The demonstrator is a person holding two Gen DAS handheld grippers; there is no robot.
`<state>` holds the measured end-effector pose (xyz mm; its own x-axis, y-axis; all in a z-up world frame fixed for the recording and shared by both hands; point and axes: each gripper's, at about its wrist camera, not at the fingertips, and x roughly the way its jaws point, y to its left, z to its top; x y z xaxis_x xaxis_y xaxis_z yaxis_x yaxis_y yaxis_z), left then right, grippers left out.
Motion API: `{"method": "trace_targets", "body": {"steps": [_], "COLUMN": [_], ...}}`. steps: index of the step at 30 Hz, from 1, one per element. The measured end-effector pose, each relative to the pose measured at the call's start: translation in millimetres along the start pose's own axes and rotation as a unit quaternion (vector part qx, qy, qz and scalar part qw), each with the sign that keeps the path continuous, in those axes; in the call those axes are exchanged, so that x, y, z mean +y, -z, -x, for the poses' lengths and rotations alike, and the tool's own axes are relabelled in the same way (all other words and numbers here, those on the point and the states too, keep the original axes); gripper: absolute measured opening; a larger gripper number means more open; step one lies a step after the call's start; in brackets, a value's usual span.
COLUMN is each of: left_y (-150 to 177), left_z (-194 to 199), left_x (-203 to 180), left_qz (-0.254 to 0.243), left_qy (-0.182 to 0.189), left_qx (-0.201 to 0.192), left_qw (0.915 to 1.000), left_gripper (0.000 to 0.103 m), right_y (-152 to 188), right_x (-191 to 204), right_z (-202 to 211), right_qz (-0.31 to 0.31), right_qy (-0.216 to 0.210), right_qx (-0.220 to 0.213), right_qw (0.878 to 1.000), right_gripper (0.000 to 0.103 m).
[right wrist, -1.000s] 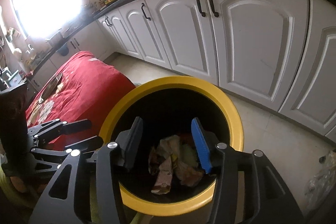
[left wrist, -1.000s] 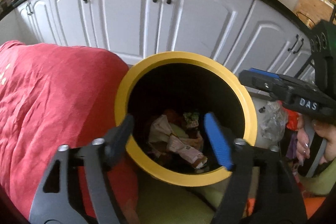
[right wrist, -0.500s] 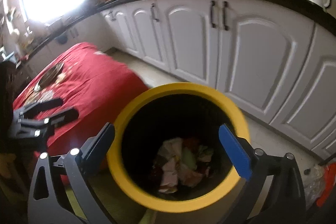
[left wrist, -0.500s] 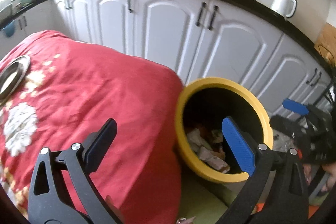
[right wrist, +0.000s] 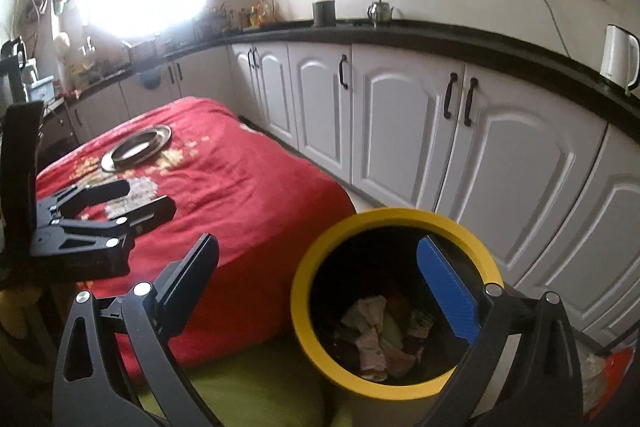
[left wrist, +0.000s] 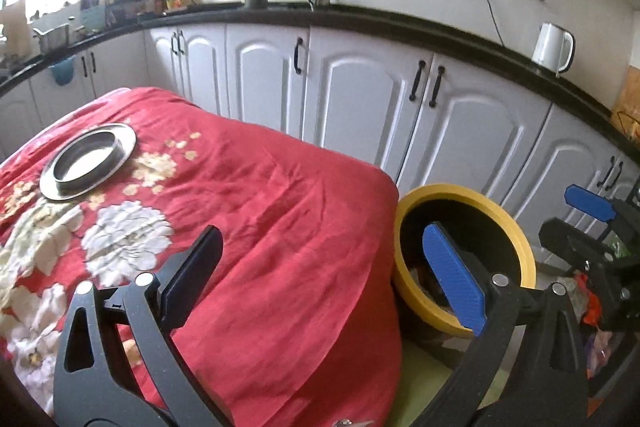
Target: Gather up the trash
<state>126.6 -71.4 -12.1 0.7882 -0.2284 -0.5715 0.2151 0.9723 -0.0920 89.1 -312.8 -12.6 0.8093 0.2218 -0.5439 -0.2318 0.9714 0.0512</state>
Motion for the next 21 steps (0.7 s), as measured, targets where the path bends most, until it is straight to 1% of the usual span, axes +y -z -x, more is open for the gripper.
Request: {"method": "trace_targets", "body": {"steps": [3,5,7,13,18,21], "left_y": [5.2,7.9,11.2,22.1,24.6,25.1], "left_z": [17.1,23.9,29.6,42.9,52.1,55.6], "left_x": [1.7,1.0,0.1,-0.8,0.4,0.7], "left_qz": [-0.006,-0.011,-0.014,-0.014,-0.010,-0.007], "left_qy": [-0.002,-0.005,-0.006,-0.004,-0.018,-0.022], "left_qx": [-0.028,-0.040,-0.049,-0.071,-0.094,-0.101], "left_qw": [0.9996,0.9991,0.9987,0.9974,0.9953,0.9946], "left_gripper": [0.092,0.092,0.092,0.092,0.092,0.092], "right_y": [1.4,4.0,5.9,11.9,20.7,26.2], "right_x": [5.7,8.4,12.4,18.4,17.2,20.2], "right_z": [11.0,18.8,25.8,41.5,44.6,42.5], "right_qz": [0.001,-0.002,-0.001,-0.001,-0.019,-0.015], "right_qy": [0.008,0.012,0.013,0.016,0.015,0.023], "right_qx": [-0.031,-0.056,-0.081,-0.127,-0.128,-0.127], "right_qw": [0.999,0.998,0.997,0.992,0.991,0.992], "right_gripper": [0.097,0.097,0.097,0.097,0.097,0.097]}}
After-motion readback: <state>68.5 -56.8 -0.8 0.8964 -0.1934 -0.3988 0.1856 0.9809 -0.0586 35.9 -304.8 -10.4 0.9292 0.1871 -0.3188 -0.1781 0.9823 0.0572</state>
